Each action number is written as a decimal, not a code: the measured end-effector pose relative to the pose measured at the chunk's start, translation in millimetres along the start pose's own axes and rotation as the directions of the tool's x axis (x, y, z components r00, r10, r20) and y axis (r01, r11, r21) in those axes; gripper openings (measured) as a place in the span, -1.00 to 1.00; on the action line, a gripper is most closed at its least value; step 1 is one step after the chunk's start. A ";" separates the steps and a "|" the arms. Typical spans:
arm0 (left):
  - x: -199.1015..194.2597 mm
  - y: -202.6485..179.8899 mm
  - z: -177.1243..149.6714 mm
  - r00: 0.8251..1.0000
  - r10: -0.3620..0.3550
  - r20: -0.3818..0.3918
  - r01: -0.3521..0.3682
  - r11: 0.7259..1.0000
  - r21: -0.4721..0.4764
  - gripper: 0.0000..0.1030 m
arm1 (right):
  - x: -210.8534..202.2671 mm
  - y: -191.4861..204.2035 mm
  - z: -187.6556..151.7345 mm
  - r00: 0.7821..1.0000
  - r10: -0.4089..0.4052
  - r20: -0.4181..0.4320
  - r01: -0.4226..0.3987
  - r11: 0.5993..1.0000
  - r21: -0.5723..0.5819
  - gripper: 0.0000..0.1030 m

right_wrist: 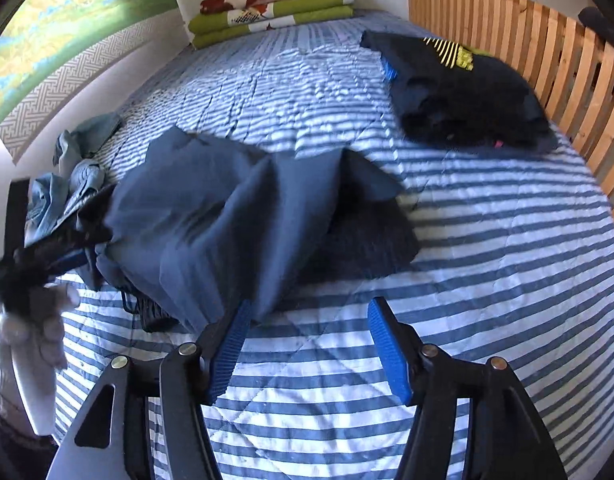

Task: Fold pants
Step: 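Grasp the dark grey pants with the left tool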

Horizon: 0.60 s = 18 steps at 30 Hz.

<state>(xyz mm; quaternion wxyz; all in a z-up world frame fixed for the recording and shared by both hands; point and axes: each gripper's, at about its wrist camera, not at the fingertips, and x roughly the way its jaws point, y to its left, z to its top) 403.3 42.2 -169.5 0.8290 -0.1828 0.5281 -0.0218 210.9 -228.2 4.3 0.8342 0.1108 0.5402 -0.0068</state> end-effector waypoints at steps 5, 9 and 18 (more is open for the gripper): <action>13.1 15.0 15.9 0.998 0.058 -0.012 -0.058 0.998 -0.030 -0.15 | 40.6 7.4 11.0 0.993 0.106 -0.050 -0.101 0.991 0.088 0.19; 3.6 28.1 19.4 1.000 0.022 -0.009 -0.023 0.999 -0.035 -0.84 | 65.2 10.2 27.5 0.984 0.168 -0.061 -0.157 0.975 0.160 0.19; -62.5 34.3 -14.6 0.994 0.059 0.089 -0.068 0.992 0.107 -0.94 | 15.2 3.8 34.0 0.993 0.105 0.054 -0.108 0.992 0.066 -0.81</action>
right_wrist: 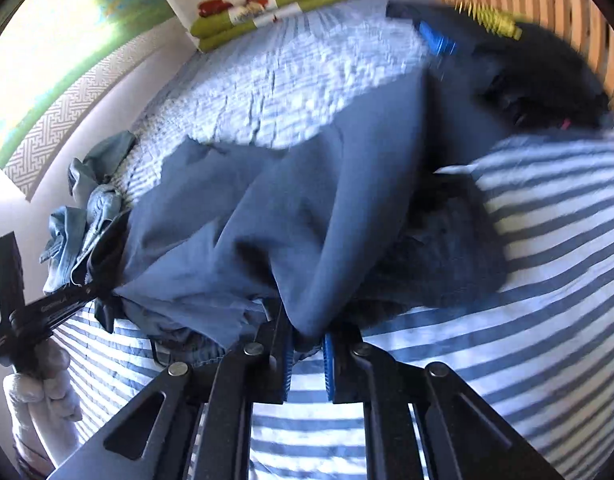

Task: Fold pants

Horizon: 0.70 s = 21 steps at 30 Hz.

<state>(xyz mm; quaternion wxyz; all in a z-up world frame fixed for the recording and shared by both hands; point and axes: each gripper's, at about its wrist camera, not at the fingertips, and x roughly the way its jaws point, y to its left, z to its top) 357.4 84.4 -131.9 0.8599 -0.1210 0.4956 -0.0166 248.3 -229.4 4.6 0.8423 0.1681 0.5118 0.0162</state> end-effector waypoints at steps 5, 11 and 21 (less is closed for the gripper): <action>-53.8 8.7 -36.0 0.998 -0.049 0.031 0.048 0.999 0.025 -0.95 | -65.1 -27.0 -3.8 0.995 -0.045 0.093 0.043 0.999 0.015 -0.82; -125.9 29.1 -84.8 0.993 -0.078 0.083 0.075 0.996 0.041 -0.95 | -146.3 -83.1 -21.4 0.964 -0.185 0.190 0.175 0.982 0.070 -0.83; -156.8 86.8 -82.8 0.987 0.140 0.081 -0.134 0.988 -0.079 -0.27 | -185.3 -190.1 -47.4 0.927 -0.362 0.097 0.332 0.914 0.235 -0.82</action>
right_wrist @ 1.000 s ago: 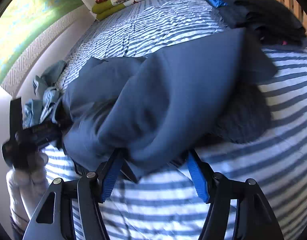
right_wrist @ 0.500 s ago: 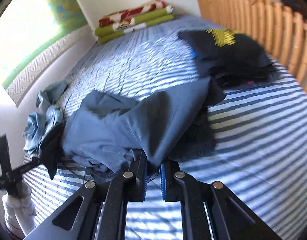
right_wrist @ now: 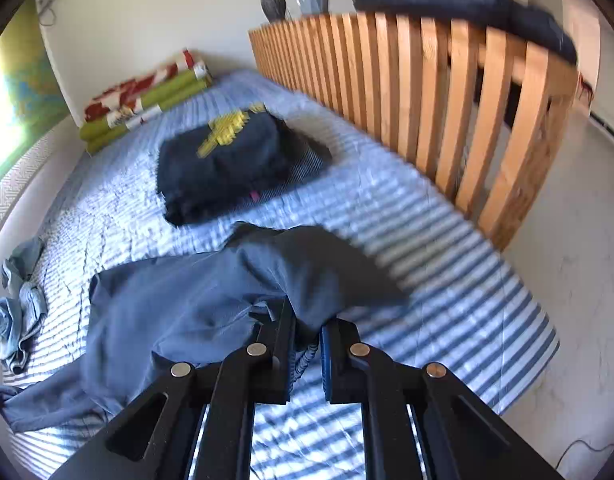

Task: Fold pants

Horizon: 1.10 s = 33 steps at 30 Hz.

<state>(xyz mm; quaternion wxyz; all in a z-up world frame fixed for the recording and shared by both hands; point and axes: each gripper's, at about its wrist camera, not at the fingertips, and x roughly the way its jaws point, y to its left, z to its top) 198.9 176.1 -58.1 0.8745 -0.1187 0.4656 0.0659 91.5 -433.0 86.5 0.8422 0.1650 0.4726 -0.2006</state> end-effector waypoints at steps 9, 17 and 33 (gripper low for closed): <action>22.0 -139.2 1.9 0.982 -0.186 -0.008 0.184 0.962 0.204 0.34 | 13.9 11.8 -7.2 1.000 0.016 -0.020 -0.018 0.996 -0.084 -0.44; 70.4 -390.6 -73.9 0.881 -0.370 -0.296 0.474 0.694 0.542 0.46 | 7.2 -11.9 -1.2 0.998 0.053 -0.017 -0.053 0.998 -0.017 -0.15; 57.4 -325.9 -45.3 0.882 -0.426 -0.203 0.472 0.782 0.408 -0.97 | 21.4 -52.7 -9.3 0.996 0.070 -0.047 -0.068 0.997 0.049 -0.15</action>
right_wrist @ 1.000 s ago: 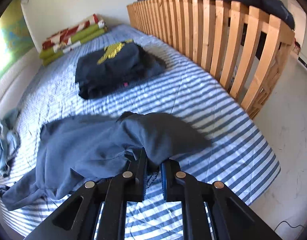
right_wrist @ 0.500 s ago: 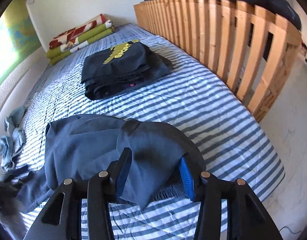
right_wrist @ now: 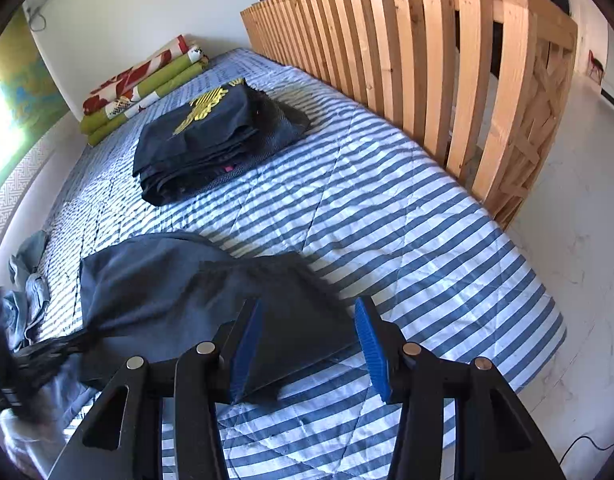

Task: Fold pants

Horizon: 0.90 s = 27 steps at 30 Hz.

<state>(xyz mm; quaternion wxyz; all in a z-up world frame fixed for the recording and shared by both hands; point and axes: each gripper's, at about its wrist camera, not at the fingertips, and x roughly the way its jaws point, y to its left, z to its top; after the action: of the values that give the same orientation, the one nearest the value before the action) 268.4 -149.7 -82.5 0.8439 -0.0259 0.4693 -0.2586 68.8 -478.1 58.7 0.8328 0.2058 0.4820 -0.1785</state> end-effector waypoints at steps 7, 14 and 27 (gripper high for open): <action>-78.3 138.0 -38.0 0.908 0.418 -0.023 -0.414 0.888 -0.199 -0.89 | 15.8 23.5 -12.7 0.998 0.046 -0.038 -0.049 0.997 -0.058 -0.15; -72.3 83.4 -39.8 0.967 0.249 0.054 -0.244 0.966 -0.081 0.47 | 27.6 56.5 -22.3 0.997 0.045 -0.070 -0.053 0.992 -0.111 -0.14; 28.5 49.6 -36.1 0.991 0.035 -0.129 -0.052 0.990 -0.131 -0.91 | 4.9 24.8 -32.7 0.989 0.083 -0.126 -0.088 0.995 -0.036 -0.09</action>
<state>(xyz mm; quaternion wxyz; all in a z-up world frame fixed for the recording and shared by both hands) 271.9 -112.7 -139.0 0.8144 -0.0559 0.5385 -0.2089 59.6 -440.6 44.0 0.8120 0.2198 0.5273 -0.1195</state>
